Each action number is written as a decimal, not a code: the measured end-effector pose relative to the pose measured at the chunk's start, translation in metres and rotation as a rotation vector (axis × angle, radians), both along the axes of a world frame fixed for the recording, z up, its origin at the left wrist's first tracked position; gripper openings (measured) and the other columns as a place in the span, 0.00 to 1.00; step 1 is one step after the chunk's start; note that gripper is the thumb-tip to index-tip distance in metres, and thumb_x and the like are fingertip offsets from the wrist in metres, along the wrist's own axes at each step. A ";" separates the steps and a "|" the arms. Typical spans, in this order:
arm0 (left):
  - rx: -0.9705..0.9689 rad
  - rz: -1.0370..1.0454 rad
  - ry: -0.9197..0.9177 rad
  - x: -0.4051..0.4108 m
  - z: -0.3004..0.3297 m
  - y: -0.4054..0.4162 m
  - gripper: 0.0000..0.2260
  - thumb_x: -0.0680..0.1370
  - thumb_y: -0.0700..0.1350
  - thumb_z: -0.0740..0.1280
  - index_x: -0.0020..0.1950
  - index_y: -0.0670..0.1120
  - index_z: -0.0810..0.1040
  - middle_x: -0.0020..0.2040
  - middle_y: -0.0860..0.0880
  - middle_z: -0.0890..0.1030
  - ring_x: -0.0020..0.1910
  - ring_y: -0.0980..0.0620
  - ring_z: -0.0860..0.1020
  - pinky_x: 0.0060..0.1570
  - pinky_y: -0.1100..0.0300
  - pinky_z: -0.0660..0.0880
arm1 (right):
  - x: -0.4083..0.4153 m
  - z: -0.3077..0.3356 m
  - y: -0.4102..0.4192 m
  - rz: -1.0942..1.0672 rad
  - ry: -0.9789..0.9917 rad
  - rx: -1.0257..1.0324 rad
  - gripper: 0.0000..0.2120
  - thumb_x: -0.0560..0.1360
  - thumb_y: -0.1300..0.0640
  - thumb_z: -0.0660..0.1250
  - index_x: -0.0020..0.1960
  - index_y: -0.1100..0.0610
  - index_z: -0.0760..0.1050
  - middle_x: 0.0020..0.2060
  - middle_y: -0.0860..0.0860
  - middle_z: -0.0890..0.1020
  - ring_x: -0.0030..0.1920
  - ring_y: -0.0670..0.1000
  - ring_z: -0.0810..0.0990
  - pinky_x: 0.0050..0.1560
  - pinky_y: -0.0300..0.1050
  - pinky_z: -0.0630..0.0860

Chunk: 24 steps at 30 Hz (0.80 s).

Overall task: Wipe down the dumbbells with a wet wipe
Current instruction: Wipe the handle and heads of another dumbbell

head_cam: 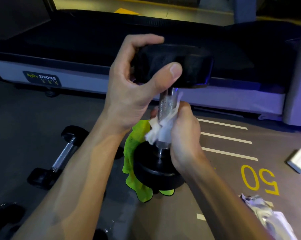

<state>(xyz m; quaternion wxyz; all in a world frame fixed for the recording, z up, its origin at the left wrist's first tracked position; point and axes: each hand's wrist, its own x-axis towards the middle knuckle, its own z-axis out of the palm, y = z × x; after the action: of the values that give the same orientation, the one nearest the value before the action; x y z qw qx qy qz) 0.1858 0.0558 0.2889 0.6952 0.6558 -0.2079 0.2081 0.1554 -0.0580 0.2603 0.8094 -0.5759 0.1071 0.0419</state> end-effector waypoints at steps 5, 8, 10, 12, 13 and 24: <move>0.021 0.012 -0.009 0.001 -0.001 0.000 0.20 0.76 0.48 0.74 0.64 0.44 0.73 0.53 0.50 0.78 0.52 0.56 0.79 0.54 0.58 0.76 | -0.010 -0.013 0.014 -0.113 -0.527 -0.394 0.08 0.86 0.56 0.57 0.50 0.53 0.72 0.40 0.43 0.79 0.44 0.45 0.79 0.49 0.41 0.73; 0.014 0.019 0.006 0.002 -0.001 0.001 0.19 0.76 0.48 0.74 0.63 0.44 0.73 0.52 0.55 0.79 0.51 0.59 0.79 0.53 0.61 0.75 | 0.002 -0.011 0.005 -0.054 -0.383 -0.374 0.14 0.86 0.49 0.57 0.46 0.52 0.75 0.37 0.45 0.82 0.39 0.47 0.80 0.44 0.46 0.75; -0.020 0.014 0.016 0.002 -0.002 0.004 0.19 0.75 0.48 0.74 0.62 0.46 0.74 0.51 0.58 0.80 0.49 0.60 0.79 0.50 0.62 0.76 | 0.014 -0.004 0.002 0.102 -0.161 0.004 0.22 0.84 0.46 0.58 0.36 0.54 0.77 0.31 0.53 0.81 0.32 0.55 0.78 0.38 0.49 0.73; -0.029 0.009 0.019 0.002 -0.002 0.005 0.19 0.74 0.49 0.74 0.62 0.47 0.74 0.52 0.56 0.80 0.50 0.58 0.79 0.51 0.61 0.76 | 0.023 0.000 -0.001 0.167 0.046 0.177 0.24 0.81 0.43 0.59 0.33 0.54 0.79 0.32 0.54 0.81 0.32 0.55 0.78 0.39 0.50 0.74; -0.022 0.010 0.019 0.002 -0.002 0.005 0.19 0.74 0.49 0.74 0.62 0.47 0.74 0.52 0.54 0.80 0.51 0.58 0.79 0.52 0.60 0.76 | 0.025 -0.001 -0.002 0.164 0.064 0.183 0.23 0.79 0.43 0.60 0.34 0.54 0.80 0.32 0.53 0.81 0.31 0.54 0.78 0.39 0.50 0.74; 0.048 0.037 -0.011 0.004 -0.001 0.002 0.21 0.76 0.46 0.74 0.64 0.40 0.72 0.51 0.53 0.79 0.49 0.61 0.80 0.51 0.63 0.76 | 0.007 0.008 0.015 -0.153 -0.467 -0.703 0.05 0.80 0.56 0.65 0.51 0.56 0.70 0.37 0.47 0.81 0.38 0.48 0.79 0.40 0.48 0.72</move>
<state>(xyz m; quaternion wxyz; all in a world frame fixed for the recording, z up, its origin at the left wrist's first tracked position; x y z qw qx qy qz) 0.1895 0.0574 0.2879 0.6740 0.6750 -0.2046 0.2195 0.1620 -0.0427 0.2686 0.5674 -0.8009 -0.0289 -0.1890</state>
